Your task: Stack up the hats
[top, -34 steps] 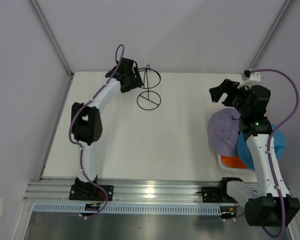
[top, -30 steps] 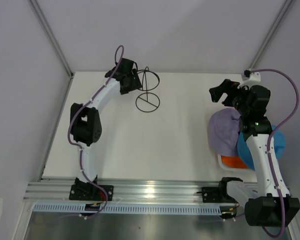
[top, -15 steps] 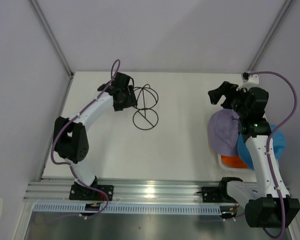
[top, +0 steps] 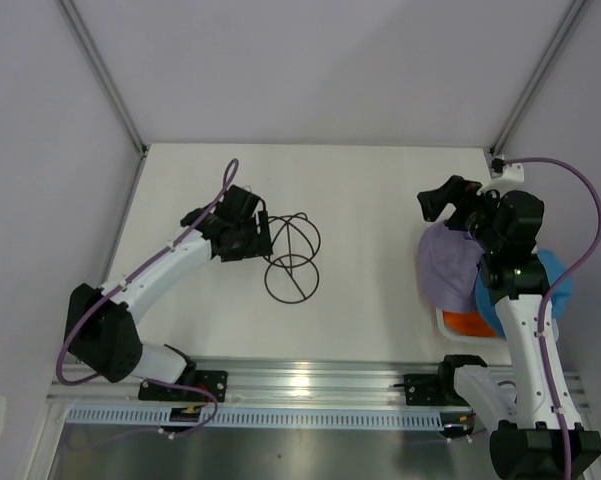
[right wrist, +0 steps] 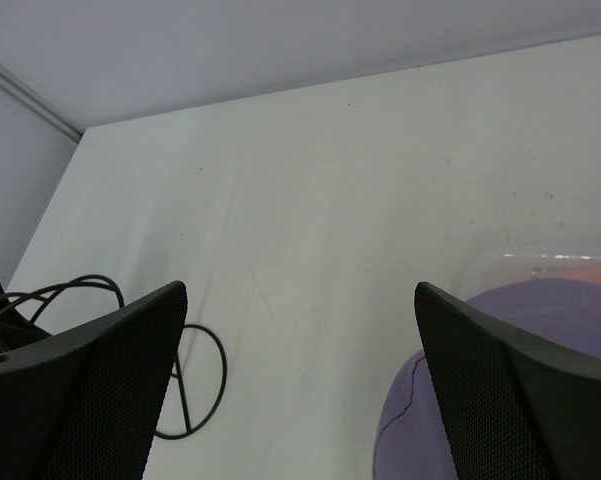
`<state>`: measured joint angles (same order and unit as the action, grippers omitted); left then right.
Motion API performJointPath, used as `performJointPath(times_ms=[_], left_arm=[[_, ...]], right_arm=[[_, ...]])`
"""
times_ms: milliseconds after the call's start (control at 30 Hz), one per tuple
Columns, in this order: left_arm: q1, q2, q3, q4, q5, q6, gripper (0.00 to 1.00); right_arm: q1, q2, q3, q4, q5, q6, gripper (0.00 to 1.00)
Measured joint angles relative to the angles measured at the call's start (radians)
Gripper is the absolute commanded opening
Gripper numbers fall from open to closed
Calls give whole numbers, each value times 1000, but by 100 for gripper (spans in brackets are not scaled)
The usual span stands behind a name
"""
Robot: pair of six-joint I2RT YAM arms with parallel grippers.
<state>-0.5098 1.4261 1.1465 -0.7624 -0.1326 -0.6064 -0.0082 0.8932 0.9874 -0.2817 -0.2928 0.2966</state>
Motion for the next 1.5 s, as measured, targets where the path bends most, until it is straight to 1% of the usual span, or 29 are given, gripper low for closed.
performJointPath(times_ms=[67, 100, 233, 333, 433, 500, 667, 833, 933, 967, 1000, 1067, 1133, 1233, 1400, 1433, 1500], left_arm=[[-6, -35, -28, -6, -2, -5, 82], [-7, -50, -39, -9, -5, -4, 86], [-7, -79, -43, -10, -16, -1, 91], [-7, -97, -37, -15, -18, 6, 93], [-7, -125, -10, -25, -12, 10, 95], [-7, -154, 16, -32, -3, 14, 99], [-5, -249, 77, -53, 14, 35, 99], [24, -352, 139, -108, 40, 72, 99], [116, -443, 152, -123, 105, 113, 100], [180, -490, 153, -119, 150, 132, 99], [228, -531, 154, -116, 188, 146, 99], [285, -592, 160, -106, 246, 167, 99], [297, -637, 183, -95, 318, 191, 100], [298, -642, 215, -61, 417, 216, 100], [299, -614, 192, -54, 491, 240, 100], [299, -613, 182, -55, 501, 242, 100], [299, -610, 169, -56, 512, 249, 100]], right_arm=[[0, -14, -6, -3, 0, 0, 100], [0, -20, -9, -7, 0, 0, 99], [0, -35, -12, -27, 0, 0, 99], [0, -40, -12, -42, 0, 0, 100], [0, -40, -12, -55, 2, 1, 100], [0, -39, -11, -69, 20, 3, 100], [0, -13, 35, -165, 116, 10, 100], [-10, 20, 157, -295, 256, 10, 99], [-32, 35, 248, -380, 365, 10, 100], [-43, 38, 285, -424, 415, 15, 100], [-51, 35, 306, -452, 457, 23, 99], [-63, 11, 312, -493, 516, 36, 100], [-74, -31, 294, -530, 546, 48, 100], [-87, -83, 275, -586, 576, 59, 100], [-113, -85, 305, -676, 669, 70, 100], [-117, -84, 304, -685, 667, 68, 100], [-124, -91, 291, -665, 597, 61, 100]])
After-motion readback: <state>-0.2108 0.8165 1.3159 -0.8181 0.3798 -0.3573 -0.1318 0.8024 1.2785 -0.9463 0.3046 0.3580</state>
